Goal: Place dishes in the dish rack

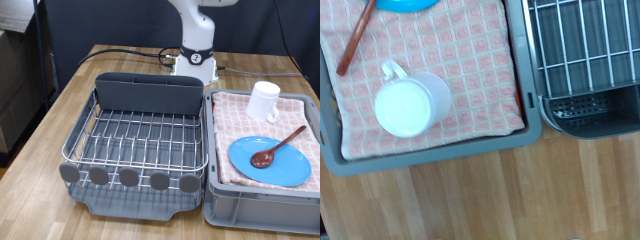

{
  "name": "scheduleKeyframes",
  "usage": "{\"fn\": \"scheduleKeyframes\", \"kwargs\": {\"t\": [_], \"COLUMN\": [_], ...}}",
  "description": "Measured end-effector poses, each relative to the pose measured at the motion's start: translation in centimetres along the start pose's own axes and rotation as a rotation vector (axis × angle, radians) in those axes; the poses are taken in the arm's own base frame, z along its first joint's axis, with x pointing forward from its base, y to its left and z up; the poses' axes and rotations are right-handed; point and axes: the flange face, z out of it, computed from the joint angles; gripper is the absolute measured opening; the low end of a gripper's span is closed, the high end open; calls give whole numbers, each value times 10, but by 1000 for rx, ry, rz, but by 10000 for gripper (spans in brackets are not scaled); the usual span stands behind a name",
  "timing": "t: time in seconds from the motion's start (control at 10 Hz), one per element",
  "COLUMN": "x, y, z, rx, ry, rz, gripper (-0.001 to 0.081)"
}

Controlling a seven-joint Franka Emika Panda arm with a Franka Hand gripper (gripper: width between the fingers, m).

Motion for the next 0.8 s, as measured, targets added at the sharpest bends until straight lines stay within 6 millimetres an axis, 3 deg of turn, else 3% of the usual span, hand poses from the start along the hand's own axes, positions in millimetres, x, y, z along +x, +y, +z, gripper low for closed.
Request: {"fn": "scheduleKeyframes", "kwargs": {"t": [0.8], "x": [-37], "y": [-115], "z": [33], "rx": [2], "ry": [28], "rz": [221], "gripper": [803]}}
